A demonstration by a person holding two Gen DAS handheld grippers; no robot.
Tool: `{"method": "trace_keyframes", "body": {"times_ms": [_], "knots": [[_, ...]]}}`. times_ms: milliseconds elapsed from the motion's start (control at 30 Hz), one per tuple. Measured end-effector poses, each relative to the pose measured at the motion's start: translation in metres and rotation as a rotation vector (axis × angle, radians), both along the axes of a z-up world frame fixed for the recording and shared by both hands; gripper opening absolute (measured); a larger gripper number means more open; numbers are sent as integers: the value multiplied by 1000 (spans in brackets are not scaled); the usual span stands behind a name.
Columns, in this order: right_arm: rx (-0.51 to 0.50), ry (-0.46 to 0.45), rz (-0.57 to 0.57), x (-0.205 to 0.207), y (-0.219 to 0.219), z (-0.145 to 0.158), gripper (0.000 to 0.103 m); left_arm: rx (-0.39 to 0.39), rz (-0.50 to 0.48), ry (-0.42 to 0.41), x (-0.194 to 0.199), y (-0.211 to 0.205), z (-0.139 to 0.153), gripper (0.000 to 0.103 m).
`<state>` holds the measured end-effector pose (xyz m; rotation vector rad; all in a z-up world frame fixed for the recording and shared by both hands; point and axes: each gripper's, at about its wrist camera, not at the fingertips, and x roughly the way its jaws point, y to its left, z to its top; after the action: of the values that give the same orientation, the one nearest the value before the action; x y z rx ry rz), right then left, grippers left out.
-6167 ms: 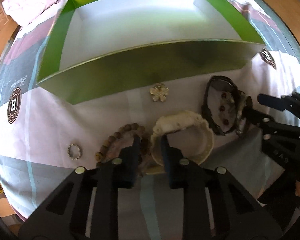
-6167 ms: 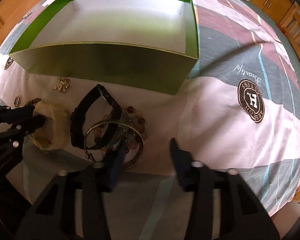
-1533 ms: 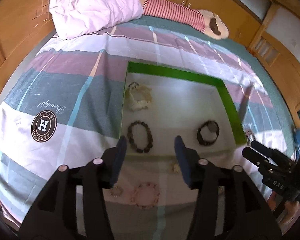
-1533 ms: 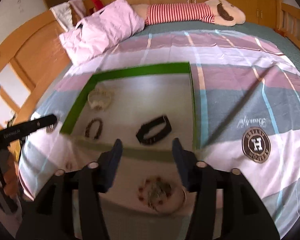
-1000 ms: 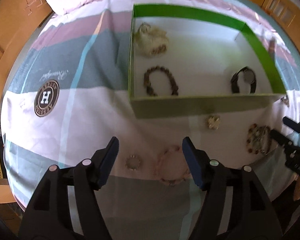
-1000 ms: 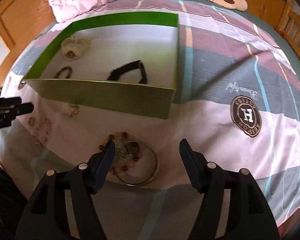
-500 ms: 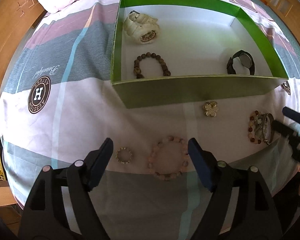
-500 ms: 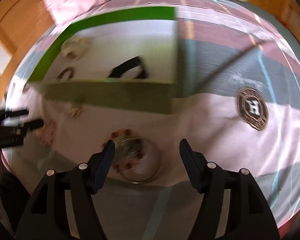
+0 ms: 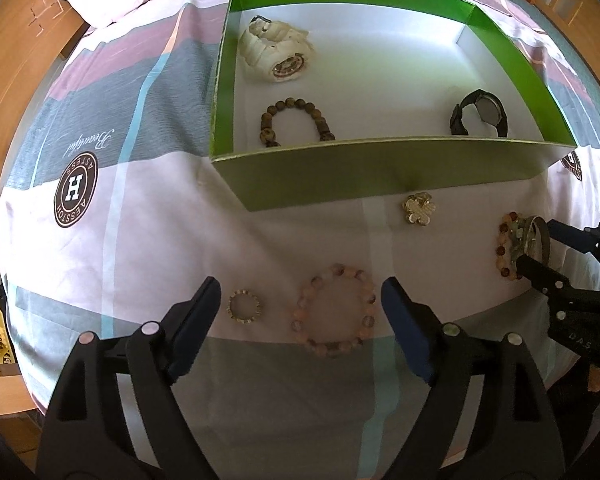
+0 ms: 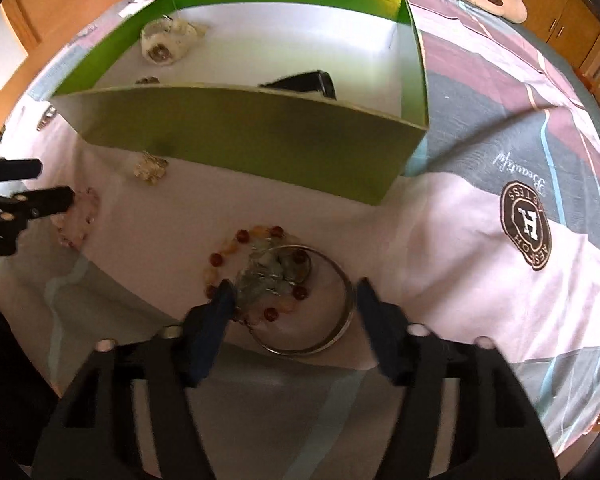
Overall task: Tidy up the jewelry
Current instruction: 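Withdraw both tools and reach toward the silver ring and metal bangle, then grasp the small silver ring with left tool while right tool grasps the metal bangle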
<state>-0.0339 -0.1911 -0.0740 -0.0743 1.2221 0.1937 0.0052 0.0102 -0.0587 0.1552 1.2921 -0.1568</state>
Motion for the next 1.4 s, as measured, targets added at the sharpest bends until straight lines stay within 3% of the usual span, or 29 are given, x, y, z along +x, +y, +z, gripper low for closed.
{"method": "trace_keyframes", "body": {"times_ms": [333, 500, 567, 633, 900, 1067, 1400], "knots": [[32, -41, -11, -2, 1, 14, 61, 7, -8, -1, 2, -5, 2, 85], [29, -29, -31, 1, -5, 12, 61, -49, 111, 7, 16, 33, 9, 84], [27, -28, -38, -3, -5, 11, 61, -51, 148, 32, 19, 46, 5, 75], [26, -28, -37, -4, -8, 11, 61, -43, 164, 65, 19, 52, -3, 59], [20, -28, -25, -1, -4, 11, 61, -3, 151, 94, 19, 45, -22, 54], [18, -26, -27, 1, -1, 8, 61, 8, 153, 81, 24, 33, -25, 21], [39, -71, -24, 6, 8, 16, 61, -6, 135, -46, 13, 17, 5, 21]]}}
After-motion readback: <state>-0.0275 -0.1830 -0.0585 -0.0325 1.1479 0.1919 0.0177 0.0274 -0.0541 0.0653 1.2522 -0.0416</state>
